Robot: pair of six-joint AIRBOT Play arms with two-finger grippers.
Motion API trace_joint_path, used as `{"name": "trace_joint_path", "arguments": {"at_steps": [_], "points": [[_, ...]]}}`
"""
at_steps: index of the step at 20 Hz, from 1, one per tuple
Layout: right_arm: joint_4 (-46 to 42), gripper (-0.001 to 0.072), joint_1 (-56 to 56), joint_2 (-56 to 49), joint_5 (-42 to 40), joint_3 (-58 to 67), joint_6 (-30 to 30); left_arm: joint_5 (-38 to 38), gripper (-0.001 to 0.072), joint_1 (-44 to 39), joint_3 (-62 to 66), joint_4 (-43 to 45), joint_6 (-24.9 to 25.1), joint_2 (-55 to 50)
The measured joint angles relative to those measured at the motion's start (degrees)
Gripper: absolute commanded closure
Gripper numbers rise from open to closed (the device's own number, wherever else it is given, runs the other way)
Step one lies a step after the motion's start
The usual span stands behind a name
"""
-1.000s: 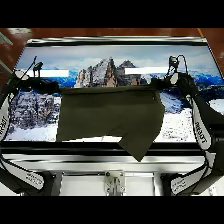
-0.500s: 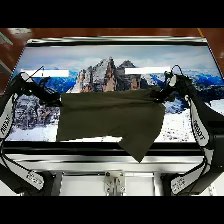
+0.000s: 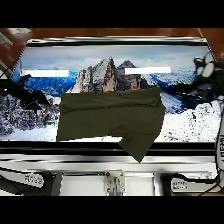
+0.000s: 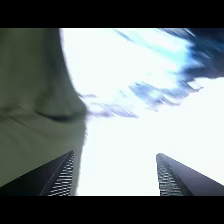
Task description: Fold the shirts.
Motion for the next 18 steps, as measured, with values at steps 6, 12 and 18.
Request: {"name": "trace_joint_path", "arguments": {"at_steps": [6, 12, 18], "points": [[10.03, 0.009, -12.76, 3.19, 10.64, -7.15, -5.57, 4.5, 0.0084, 9.11, -28.26, -4.92, 6.95, 10.75], [19.06, 0.009, -14.51, 3.65, 8.24, -12.57, -7.32, 13.33, 0.0085, 9.81, -40.54, -9.01, 10.69, 12.59], [20.98, 0.009, -14.62, 3.69, 6.73, -13.77, -7.72, 15.87, 0.0101, 6.93, -42.95, -11.08, 11.45, 9.66]]}}
